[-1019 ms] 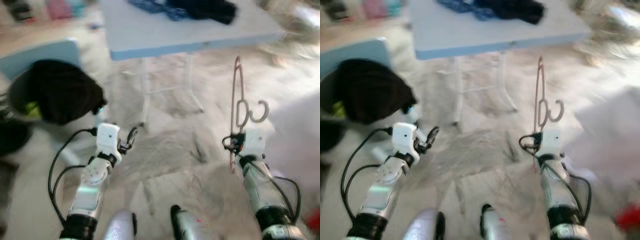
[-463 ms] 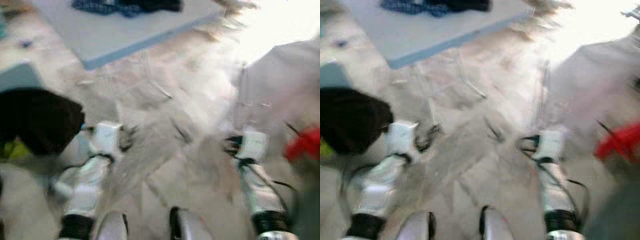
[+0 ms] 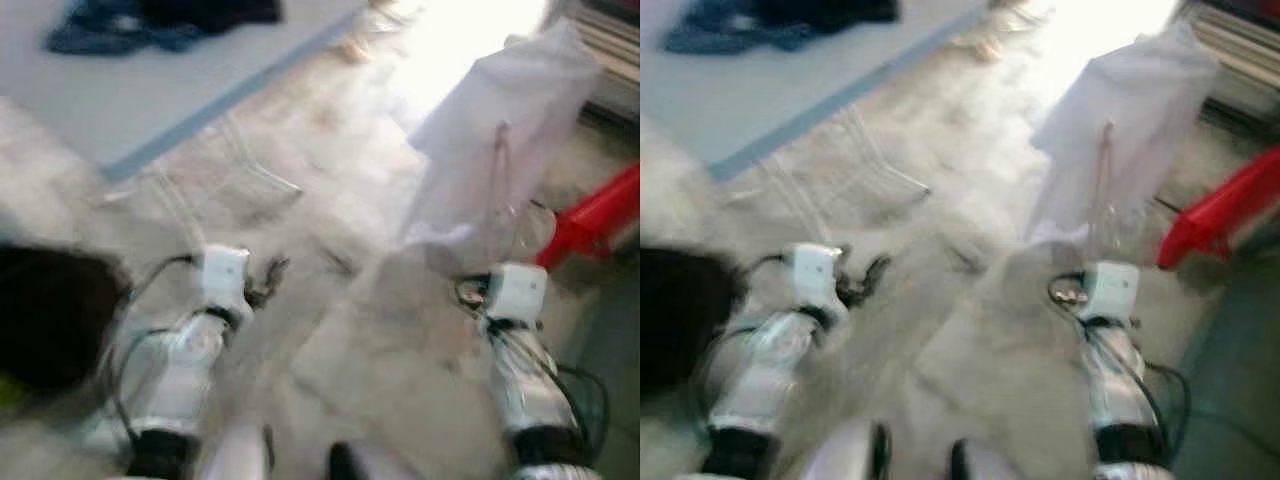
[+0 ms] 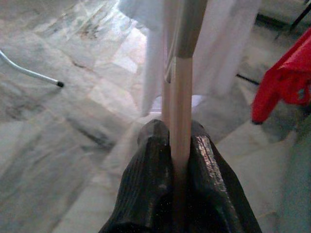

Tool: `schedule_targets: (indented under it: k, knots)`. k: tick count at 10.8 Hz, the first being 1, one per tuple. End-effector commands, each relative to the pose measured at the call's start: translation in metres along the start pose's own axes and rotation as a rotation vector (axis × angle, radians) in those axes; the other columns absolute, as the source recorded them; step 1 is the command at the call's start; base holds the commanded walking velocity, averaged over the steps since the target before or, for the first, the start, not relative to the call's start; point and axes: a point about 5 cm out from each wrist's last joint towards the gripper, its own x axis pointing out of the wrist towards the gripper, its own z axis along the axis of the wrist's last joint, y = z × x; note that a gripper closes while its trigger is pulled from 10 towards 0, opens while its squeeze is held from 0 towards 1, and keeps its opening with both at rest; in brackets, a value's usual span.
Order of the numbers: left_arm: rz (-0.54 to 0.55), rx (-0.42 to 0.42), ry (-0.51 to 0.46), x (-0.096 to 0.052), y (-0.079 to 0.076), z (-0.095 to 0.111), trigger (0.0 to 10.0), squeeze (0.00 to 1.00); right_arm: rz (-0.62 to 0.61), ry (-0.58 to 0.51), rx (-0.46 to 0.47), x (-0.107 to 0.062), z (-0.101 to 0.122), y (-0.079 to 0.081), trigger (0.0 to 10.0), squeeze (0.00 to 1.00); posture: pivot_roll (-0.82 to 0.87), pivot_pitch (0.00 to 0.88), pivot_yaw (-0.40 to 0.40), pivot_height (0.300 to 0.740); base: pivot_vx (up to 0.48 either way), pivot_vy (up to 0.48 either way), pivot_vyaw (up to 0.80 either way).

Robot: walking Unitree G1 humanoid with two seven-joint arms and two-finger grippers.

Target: Hang hanger

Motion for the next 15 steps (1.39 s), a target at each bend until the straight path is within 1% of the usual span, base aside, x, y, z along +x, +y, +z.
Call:
schedule_targets:
  k: [1,2,3,4,6,7,9,11,13,14,15]
  knots:
    - [-0.025,-0.007,0.004,0.001,-0.008,-0.001,10.0,0.0,-0.058,0.008,-0.015,-0.002,0.0,-0.015,10.0,0.0,-0.01,0.182,-0.034,0.74,0.461,0.0,-0.8]
    - [-0.033,-0.005,0.011,0.001,-0.01,-0.001,10.0,0.0,-0.116,0.024,-0.038,-0.001,-0.002,-0.022,10.0,0.0,0.0,0.184,-0.035,0.74,0.461,0.0,-0.8]
    - [-0.038,-0.003,0.015,0.001,-0.011,-0.002,10.0,0.0,-0.158,0.038,-0.035,0.0,-0.002,-0.026,10.0,0.0,0.0,0.184,-0.035,0.74,0.461,0.0,-0.8]
    - [-0.045,-0.004,0.017,0.0,-0.012,-0.003,10.0,0.0,-0.184,0.053,-0.003,0.0,-0.003,-0.028,10.0,0.0,0.0,0.183,-0.035,0.74,0.461,0.0,-0.8]
    - [-0.052,-0.006,0.029,0.001,-0.013,-0.004,10.0,0.0,-0.187,0.065,0.019,0.001,-0.004,-0.027,10.0,0.0,0.0,0.184,-0.034,0.74,0.441,0.0,-0.8]
    - [-0.051,-0.005,0.031,0.001,-0.013,-0.003,10.0,0.0,-0.188,0.073,0.041,0.001,-0.005,-0.025,10.0,0.0,0.0,0.183,-0.034,0.74,0.412,0.247,-0.54]
    - [-0.047,-0.002,0.035,0.002,-0.012,-0.003,10.0,0.0,-0.171,0.08,0.062,0.003,-0.006,-0.02,10.0,0.0,0.01,0.181,-0.03,0.74,0.386,0.283,0.0]
    - [-0.03,0.029,0.037,0.0,-0.006,-0.002,10.0,0.0,-0.135,0.075,0.088,0.003,-0.006,-0.011,10.0,0.0,0.01,0.177,-0.024,0.74,0.384,0.287,0.0]
    - [-0.006,0.029,0.042,-0.002,0.0,-0.003,10.0,0.0,-0.14,0.071,0.087,0.003,-0.006,-0.01,10.0,0.0,0.01,0.176,-0.021,0.74,0.339,0.339,0.0]
    - [-0.016,0.03,0.033,-0.003,0.0,-0.002,10.0,0.0,-0.081,0.062,0.094,0.003,-0.006,-0.002,10.0,0.0,0.02,0.176,-0.019,0.74,0.3,0.375,0.0]
    - [-0.021,0.034,0.028,-0.002,-0.002,-0.001,10.0,0.0,-0.051,0.084,0.087,0.001,-0.01,0.005,10.0,0.0,0.02,0.176,-0.019,0.74,0.3,0.375,0.0]
